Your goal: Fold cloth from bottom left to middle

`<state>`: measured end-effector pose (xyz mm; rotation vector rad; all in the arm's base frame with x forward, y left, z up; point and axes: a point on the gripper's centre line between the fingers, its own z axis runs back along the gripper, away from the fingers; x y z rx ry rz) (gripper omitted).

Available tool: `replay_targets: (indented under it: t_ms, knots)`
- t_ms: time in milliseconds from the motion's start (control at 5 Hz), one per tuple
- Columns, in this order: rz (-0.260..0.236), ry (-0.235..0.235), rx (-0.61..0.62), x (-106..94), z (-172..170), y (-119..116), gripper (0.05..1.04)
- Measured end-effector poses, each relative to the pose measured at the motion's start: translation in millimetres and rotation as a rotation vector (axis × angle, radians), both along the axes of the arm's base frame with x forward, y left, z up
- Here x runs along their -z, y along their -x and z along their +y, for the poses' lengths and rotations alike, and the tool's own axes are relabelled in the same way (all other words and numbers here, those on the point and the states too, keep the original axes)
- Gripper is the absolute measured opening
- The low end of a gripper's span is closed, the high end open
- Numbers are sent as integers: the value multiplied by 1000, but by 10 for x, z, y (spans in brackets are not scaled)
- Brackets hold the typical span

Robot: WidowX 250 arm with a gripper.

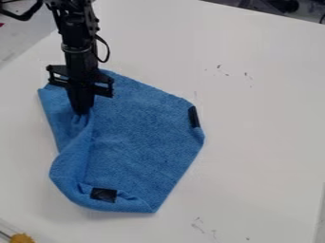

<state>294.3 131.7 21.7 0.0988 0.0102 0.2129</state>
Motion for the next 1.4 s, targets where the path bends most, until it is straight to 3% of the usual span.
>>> replay_targets:
  t_ms: [200,600,800,1000,1200,1400]
  knots:
    - [1,36,13,101,-48,-47,272]
    - [-37,69,82,-41,-196,-270,862]
    - [-74,103,97,-101,-295,-379,1010]
    - [-126,171,93,-60,-412,-470,1006]
    - [-154,189,128,-77,-509,-578,1001]
    - [-136,154,179,-70,-518,-572,1001]
